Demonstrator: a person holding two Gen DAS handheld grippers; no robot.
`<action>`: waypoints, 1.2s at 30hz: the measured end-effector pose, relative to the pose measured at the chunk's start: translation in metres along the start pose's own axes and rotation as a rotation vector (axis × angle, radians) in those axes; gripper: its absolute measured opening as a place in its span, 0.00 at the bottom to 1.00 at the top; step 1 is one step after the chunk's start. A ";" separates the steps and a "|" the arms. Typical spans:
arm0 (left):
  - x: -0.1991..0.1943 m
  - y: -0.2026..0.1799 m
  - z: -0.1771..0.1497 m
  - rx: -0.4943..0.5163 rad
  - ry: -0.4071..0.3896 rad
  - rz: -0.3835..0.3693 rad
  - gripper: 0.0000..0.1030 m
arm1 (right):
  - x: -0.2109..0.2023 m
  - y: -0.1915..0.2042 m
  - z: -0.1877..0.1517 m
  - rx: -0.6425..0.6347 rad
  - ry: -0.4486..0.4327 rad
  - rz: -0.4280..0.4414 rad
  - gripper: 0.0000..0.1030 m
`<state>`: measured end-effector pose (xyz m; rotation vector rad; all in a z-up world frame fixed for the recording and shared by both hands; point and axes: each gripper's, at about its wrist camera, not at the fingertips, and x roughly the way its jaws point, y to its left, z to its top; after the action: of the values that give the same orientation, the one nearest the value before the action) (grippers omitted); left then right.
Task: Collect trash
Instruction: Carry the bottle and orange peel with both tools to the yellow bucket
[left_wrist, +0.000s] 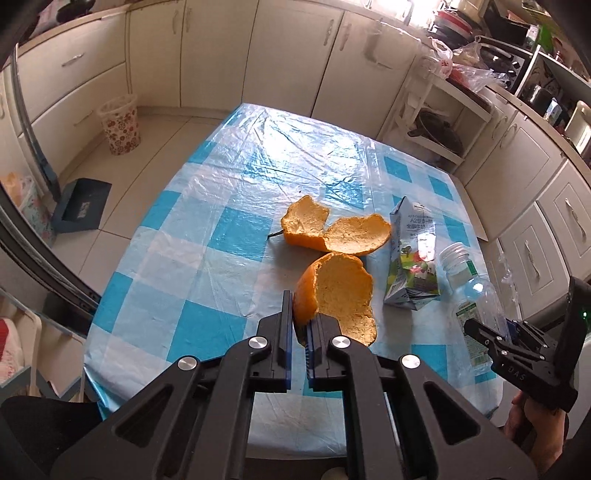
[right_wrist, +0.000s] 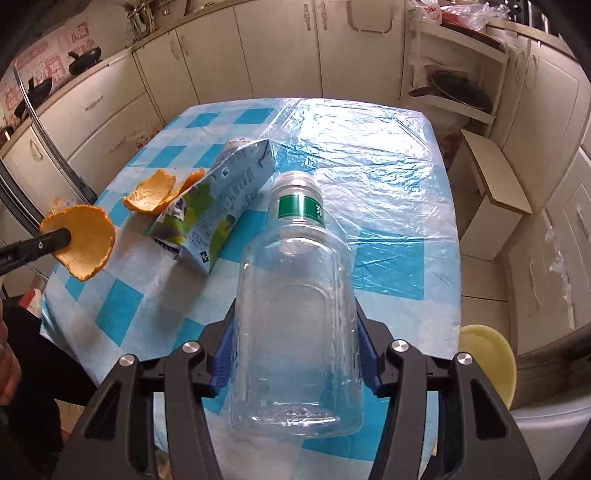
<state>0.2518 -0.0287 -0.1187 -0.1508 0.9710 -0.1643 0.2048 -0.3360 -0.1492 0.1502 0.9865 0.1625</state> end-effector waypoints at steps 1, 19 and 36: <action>-0.007 -0.005 -0.001 0.014 -0.012 0.003 0.05 | -0.006 -0.005 -0.001 0.025 -0.018 0.022 0.53; -0.028 -0.172 -0.022 0.242 -0.022 -0.150 0.05 | -0.097 -0.124 -0.038 0.389 -0.272 0.084 0.53; 0.060 -0.336 -0.075 0.430 0.140 -0.213 0.05 | -0.068 -0.224 -0.094 0.670 -0.102 -0.118 0.53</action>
<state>0.1990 -0.3738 -0.1414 0.1562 1.0358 -0.5800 0.1045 -0.5643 -0.1897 0.7039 0.9145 -0.2885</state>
